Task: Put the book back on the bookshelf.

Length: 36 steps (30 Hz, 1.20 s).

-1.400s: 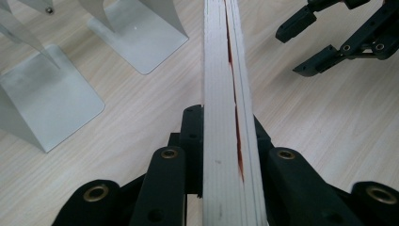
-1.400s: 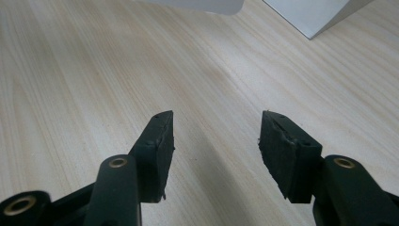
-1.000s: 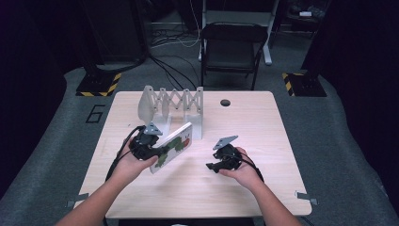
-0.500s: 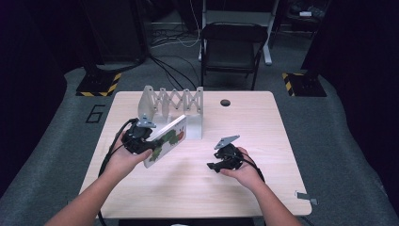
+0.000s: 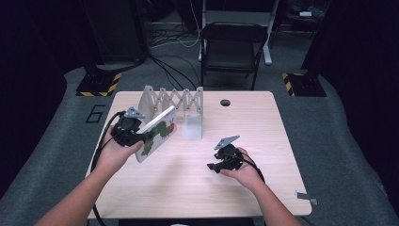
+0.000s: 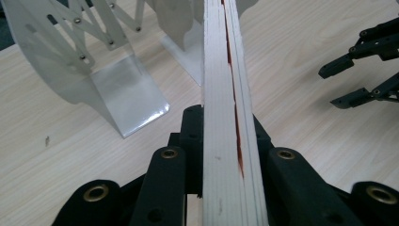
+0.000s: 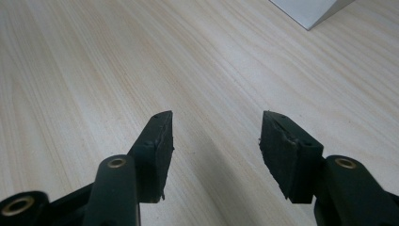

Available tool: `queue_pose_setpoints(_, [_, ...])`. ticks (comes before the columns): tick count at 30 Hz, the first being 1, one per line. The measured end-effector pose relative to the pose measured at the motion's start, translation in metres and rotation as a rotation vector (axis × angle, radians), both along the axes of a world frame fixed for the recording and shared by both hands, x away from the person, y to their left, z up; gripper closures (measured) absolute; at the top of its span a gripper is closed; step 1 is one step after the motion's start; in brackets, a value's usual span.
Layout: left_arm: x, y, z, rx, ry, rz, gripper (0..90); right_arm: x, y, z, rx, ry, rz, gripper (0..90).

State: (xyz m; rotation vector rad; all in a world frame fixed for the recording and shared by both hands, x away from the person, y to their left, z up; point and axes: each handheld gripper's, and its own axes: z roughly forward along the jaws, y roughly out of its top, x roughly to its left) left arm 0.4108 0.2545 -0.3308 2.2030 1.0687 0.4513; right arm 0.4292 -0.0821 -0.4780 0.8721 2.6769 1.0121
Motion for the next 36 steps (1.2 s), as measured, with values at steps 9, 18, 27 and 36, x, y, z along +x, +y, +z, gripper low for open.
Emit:
queue_pose_setpoints(9, [0.006, 0.010, 0.007, -0.011, -0.005, 0.049, 75.8, -0.001, 0.000, 0.001, -0.002, 0.003, -0.005, 44.6])
queue_pose_setpoints(18, [0.012, 0.018, 0.011, -0.023, -0.016, 0.107, 75.8, 0.000, -0.002, 0.000, -0.005, 0.006, -0.015, 44.6])
queue_pose_setpoints(27, [0.022, 0.020, 0.011, -0.034, -0.016, 0.158, 75.8, 0.001, -0.002, -0.002, -0.011, 0.004, -0.016, 44.5])
queue_pose_setpoints(36, [0.031, 0.023, 0.012, -0.035, -0.027, 0.239, 75.8, 0.001, -0.002, -0.002, -0.011, 0.002, -0.017, 44.6])
